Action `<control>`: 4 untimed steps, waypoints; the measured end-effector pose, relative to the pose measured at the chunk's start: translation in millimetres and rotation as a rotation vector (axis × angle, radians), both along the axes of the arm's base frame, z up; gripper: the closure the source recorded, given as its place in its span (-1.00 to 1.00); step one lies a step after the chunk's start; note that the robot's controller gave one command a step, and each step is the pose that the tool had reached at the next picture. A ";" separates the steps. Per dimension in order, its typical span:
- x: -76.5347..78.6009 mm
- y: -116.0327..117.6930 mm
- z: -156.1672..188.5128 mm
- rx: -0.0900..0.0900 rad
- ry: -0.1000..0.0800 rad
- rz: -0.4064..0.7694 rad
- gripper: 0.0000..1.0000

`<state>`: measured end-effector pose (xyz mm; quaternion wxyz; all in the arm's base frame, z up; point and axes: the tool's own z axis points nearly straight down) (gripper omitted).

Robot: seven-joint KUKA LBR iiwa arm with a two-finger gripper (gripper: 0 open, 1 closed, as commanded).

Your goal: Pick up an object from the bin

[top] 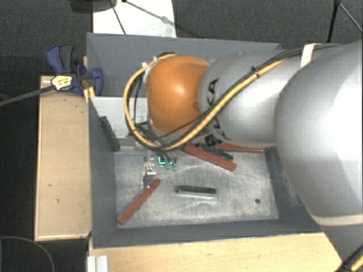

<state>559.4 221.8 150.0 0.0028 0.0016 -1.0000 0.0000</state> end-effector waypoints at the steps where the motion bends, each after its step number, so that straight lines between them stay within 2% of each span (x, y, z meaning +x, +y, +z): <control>1: 2.3 -0.8 4.4 0.002 -0.008 -0.005 -1.00; 2: -42.0 -45.5 -76.3 0.002 -0.015 -0.103 1.00; 3: -42.0 -45.5 -76.3 0.002 -0.015 -0.101 1.00; 4: -29.6 -57.6 -48.1 0.000 -0.004 -0.065 1.00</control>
Offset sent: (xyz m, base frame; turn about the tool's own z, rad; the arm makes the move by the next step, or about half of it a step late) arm -0.0453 -0.0451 -0.0800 0.0991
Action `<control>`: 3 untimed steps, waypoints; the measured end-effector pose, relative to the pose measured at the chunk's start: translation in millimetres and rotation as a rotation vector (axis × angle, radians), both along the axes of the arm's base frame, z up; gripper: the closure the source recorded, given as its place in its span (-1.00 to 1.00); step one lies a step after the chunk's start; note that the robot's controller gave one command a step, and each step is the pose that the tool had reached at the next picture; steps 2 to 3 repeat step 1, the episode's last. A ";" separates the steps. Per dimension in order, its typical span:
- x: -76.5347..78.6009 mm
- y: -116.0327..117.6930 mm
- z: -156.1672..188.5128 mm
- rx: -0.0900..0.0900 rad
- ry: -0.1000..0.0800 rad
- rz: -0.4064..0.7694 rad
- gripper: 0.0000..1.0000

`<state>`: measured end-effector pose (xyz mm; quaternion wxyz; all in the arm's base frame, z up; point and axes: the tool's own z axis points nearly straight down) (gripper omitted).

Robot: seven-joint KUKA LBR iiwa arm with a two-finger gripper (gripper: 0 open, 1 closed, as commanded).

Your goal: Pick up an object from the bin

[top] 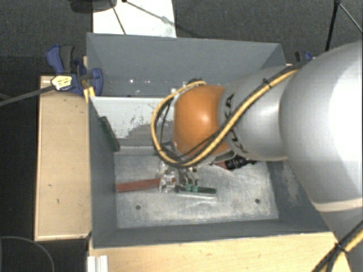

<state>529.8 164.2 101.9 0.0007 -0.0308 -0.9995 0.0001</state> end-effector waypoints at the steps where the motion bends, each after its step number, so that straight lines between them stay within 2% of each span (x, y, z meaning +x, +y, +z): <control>1: 6.7 20.2 212.3 0.002 -0.006 -0.130 1.00; 3: 6.7 20.2 212.3 0.002 -0.006 -0.130 1.00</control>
Offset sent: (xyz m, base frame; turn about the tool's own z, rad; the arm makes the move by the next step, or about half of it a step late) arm 0.0000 0.0000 0.0000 0.0000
